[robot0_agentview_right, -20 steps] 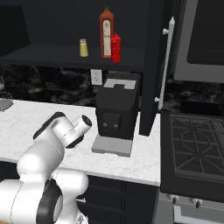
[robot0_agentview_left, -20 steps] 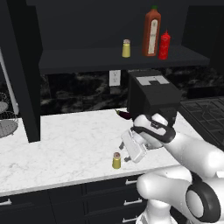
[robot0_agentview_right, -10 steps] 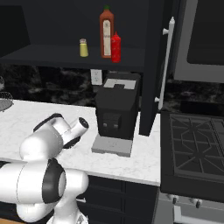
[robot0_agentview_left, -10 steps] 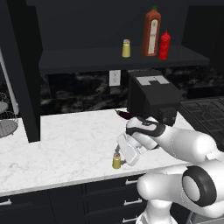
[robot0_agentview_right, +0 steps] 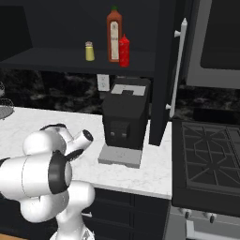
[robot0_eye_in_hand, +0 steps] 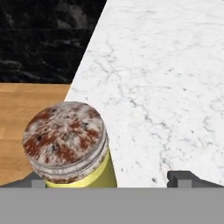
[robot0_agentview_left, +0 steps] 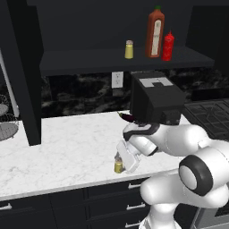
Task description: Put the shaker and condiment bottle from the counter next to their counterparts in the cabinet.
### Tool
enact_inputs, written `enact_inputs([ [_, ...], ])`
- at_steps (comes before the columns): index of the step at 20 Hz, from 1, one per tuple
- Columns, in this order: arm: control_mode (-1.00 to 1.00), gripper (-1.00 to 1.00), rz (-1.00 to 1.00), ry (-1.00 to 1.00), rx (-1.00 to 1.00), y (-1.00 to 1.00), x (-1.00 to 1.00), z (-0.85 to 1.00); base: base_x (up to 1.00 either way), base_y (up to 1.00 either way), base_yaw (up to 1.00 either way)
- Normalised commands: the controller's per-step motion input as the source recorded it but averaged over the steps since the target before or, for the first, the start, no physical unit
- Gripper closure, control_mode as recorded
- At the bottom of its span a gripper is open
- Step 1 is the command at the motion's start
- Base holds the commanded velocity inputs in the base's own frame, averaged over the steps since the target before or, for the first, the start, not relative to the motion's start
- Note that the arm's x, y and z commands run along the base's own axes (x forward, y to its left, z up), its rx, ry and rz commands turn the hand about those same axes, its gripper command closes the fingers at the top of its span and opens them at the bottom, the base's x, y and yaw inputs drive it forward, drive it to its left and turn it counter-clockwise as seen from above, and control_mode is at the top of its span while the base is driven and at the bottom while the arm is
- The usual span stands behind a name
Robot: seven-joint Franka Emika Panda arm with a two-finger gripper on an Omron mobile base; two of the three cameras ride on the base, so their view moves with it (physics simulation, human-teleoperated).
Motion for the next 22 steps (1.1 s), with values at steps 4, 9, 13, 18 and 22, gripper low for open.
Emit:
enact_inputs([
  [4, -1.00, 1.00, 0.00, 0.00, -0.04, 0.34, 0.08, -0.35, 0.00, 0.00, 0.00],
  [9, -1.00, 1.00, 0.00, 0.00, 0.00, 0.00, 0.21, -0.31, 0.00, 0.00, 0.00],
  [13, -1.00, 1.00, -0.01, -0.02, 0.00, 0.00, 0.02, -0.13, 0.00, 0.00, 0.00],
  [18, -1.00, 1.00, -0.06, -0.09, 0.01, 0.00, 0.00, 0.12, 0.00, 0.00, 0.00],
  [22, -1.00, 1.00, -0.07, -0.04, 0.02, 0.00, 0.00, 0.04, 0.00, 0.00, 0.00],
])
